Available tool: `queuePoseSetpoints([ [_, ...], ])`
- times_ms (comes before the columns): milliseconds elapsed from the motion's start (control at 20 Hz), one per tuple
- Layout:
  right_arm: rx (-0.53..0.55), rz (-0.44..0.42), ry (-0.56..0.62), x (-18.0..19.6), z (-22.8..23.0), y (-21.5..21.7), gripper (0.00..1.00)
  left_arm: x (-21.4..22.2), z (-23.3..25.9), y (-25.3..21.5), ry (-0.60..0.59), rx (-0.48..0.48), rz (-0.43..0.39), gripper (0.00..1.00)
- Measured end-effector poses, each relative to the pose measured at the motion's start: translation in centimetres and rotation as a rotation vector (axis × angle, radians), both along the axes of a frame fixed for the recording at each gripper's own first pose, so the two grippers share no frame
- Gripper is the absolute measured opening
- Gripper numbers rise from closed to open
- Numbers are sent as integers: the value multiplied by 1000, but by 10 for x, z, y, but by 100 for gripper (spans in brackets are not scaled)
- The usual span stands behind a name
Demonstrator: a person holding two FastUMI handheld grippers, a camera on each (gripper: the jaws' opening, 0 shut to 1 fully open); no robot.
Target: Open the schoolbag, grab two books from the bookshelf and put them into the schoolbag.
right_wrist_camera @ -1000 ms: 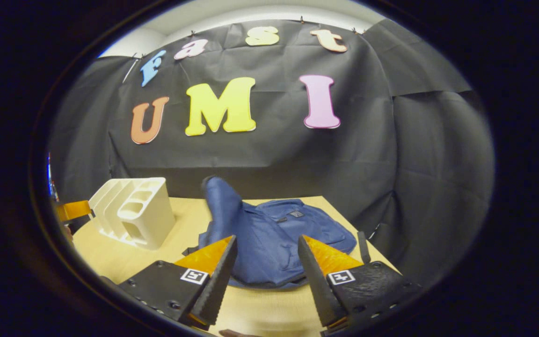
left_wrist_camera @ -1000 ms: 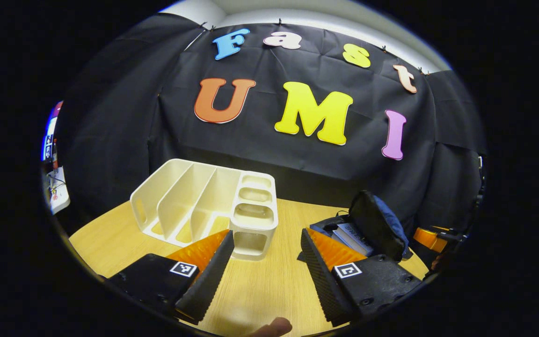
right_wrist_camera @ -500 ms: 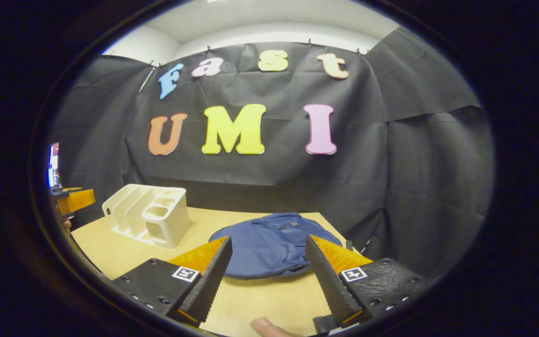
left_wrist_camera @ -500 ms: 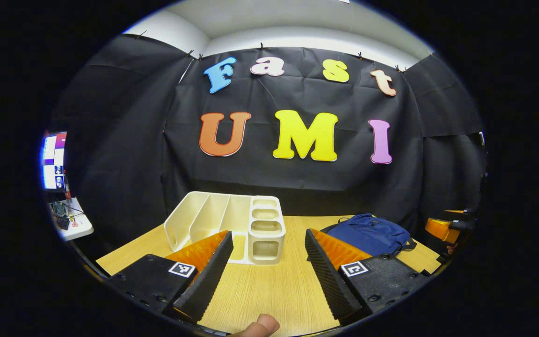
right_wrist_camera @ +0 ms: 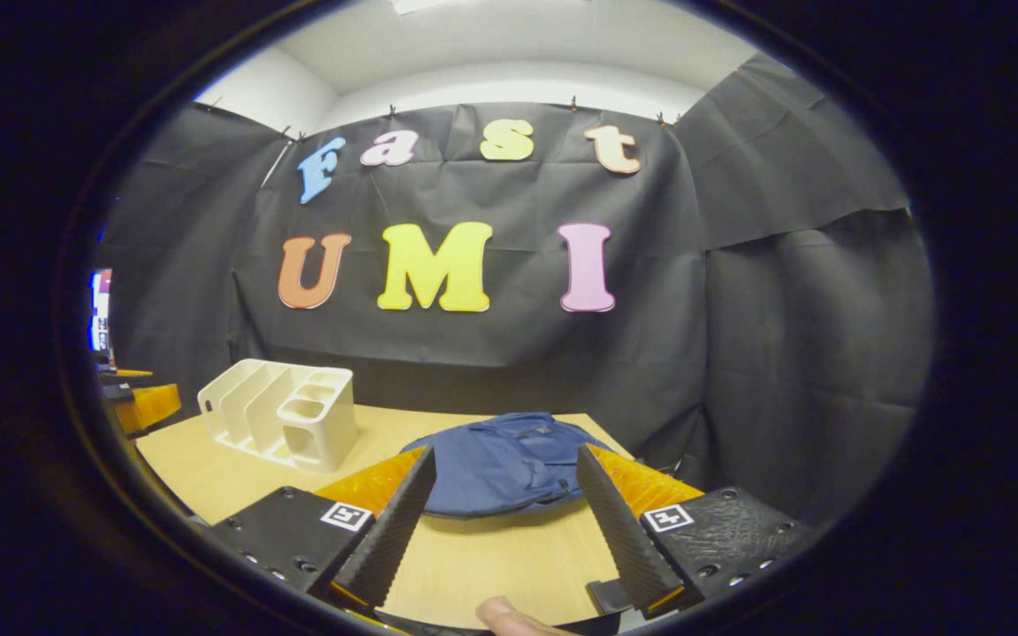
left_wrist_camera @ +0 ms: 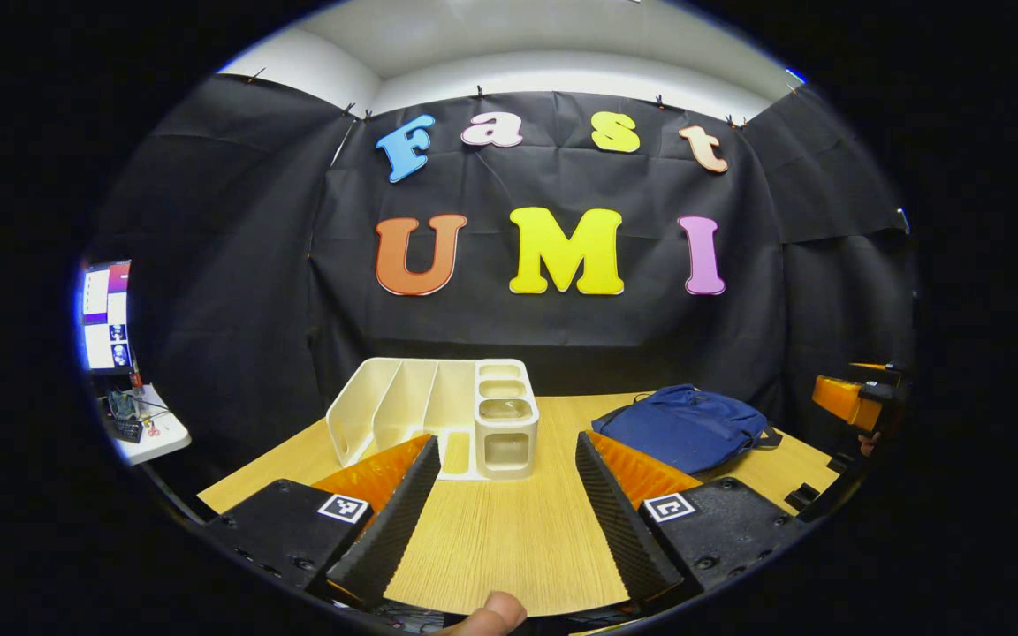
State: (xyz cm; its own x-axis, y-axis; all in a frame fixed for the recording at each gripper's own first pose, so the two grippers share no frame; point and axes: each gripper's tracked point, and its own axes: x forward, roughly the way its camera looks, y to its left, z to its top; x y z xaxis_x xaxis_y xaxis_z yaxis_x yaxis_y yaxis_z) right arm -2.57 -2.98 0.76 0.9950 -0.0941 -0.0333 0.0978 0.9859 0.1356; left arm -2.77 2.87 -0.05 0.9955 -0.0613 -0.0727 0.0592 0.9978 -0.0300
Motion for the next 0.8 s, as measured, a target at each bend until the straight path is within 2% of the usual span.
queuePoseSetpoints([
  [150, -3, 6, 0, -1, -2, 5, 94, -1, -4, 9, 7, -21, 15, 97],
  [400, -2, 6, 26, 3, -11, 7, 96, 1, -9, 12, 20, -12, 6, 97],
  [450, -4, 3, 29, 2, -13, 7, 96, 1, -6, 15, 9, -3, 4, 100],
  [500, -1, 3, 30, 3, -12, 7, 98, 1, -4, 19, 4, 6, 13, 97],
  [600, 3, -1, 23, 3, -11, 8, 96, 4, -4, 27, -2, 15, 35, 97],
  [650, 0, -6, 18, 3, -12, 8, 98, 3, -5, 25, 1, 16, 35, 97],
  [800, -11, 4, 18, 5, -14, 15, 96, 5, -9, 17, 9, 5, 19, 97],
])
